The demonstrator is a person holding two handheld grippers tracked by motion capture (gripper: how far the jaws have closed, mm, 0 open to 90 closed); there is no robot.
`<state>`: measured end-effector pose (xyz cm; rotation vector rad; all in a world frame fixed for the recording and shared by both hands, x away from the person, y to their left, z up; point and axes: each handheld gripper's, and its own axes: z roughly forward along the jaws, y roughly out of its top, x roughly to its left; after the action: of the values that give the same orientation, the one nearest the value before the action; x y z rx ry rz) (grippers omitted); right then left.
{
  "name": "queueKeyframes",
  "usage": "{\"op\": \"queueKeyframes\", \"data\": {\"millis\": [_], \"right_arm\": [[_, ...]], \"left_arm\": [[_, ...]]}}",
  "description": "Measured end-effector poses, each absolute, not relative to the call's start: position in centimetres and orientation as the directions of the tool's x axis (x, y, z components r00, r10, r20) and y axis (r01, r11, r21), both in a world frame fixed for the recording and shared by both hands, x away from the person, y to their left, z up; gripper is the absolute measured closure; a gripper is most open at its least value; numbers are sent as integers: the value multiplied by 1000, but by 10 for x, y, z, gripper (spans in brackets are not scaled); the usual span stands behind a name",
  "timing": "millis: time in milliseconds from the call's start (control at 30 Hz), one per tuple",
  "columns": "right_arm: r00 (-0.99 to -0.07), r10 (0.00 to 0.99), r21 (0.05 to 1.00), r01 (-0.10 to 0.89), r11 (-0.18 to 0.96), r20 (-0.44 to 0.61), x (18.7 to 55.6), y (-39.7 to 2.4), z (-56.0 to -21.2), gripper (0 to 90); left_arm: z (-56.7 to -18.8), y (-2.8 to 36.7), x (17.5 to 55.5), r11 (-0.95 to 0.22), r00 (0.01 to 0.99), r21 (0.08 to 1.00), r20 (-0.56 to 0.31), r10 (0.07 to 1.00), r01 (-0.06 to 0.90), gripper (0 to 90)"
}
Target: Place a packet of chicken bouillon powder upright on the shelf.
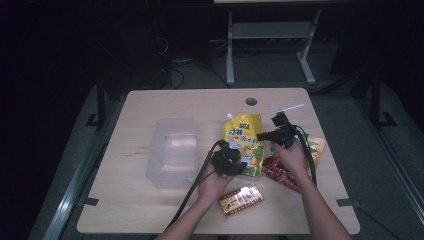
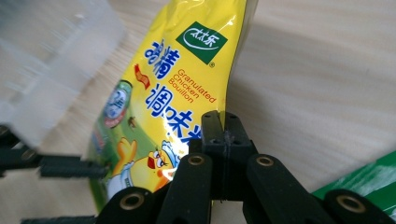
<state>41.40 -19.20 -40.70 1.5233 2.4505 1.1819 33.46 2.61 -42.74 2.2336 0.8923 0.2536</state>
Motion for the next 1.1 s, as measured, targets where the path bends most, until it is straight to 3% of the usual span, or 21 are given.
{"op": "queueKeyframes", "data": {"millis": [300, 500, 767, 1100], "right_arm": [[-600, 741, 698, 668, 258, 301, 393, -199, -380, 900], [-683, 704, 788, 536, 304, 194, 372, -200, -362, 900], [-766, 640, 851, 371, 372, 54, 347, -205, -356, 900], [-820, 568, 882, 317, 348, 71, 329, -229, -373, 895]], "left_arm": [[-418, 35, 336, -422, 690, 725, -101, 717, 545, 339], [-413, 41, 339, -358, 649, 749, -124, 751, 558, 202], [-409, 47, 341, -299, 617, 772, -150, 773, 561, 182], [-411, 47, 345, -305, 631, 779, -146, 762, 548, 169]]}}
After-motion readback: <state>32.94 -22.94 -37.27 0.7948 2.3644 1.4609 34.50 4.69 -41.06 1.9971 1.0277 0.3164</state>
